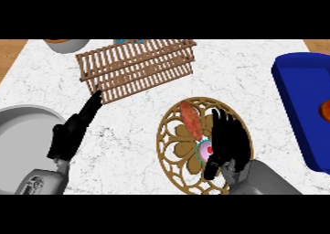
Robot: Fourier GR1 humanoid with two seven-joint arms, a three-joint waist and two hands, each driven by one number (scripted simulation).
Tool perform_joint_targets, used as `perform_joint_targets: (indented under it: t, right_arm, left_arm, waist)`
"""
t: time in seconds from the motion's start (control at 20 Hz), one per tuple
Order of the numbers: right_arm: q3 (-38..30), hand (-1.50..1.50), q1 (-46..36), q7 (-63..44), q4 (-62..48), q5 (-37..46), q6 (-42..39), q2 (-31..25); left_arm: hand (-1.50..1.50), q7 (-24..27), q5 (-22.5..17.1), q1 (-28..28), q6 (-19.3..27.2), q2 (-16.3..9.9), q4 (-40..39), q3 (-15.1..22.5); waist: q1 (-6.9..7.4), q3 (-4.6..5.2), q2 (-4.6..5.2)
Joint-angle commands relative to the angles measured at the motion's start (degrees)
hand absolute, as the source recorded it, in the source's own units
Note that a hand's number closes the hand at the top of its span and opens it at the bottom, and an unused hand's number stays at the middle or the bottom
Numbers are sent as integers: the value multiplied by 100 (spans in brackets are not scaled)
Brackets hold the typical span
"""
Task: Pick the cupcake from the placemat and place it in the tiered shelf
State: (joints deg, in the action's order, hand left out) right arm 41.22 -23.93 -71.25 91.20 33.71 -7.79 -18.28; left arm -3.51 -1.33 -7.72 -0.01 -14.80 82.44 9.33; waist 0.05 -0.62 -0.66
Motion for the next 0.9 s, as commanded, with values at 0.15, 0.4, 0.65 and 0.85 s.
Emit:
perform_joint_targets:
  t: [0.15, 0.4, 0.65, 0.85]
  right_arm:
    - [-94, -150, 32, -1013, -325, 322, -393, 292]
    - [-283, -150, 43, -813, -613, 406, -485, 519]
    - [-361, -150, 229, -540, -725, 660, -453, 640]
    - [-221, 150, 171, -28, -875, 838, -620, 773]
  left_arm:
    - [0, -34, -56, 715, -106, -59, -217, -13]
    - [0, 20, 162, 656, 134, 87, -322, 12]
    - [0, 87, 139, 698, 35, 71, -429, -29]
    - [0, 159, 109, 558, 9, 74, -515, -162]
  waist:
    - [46, 73, 55]
    - [15, 72, 68]
    - [-6, 70, 63]
    - [5, 69, 70]
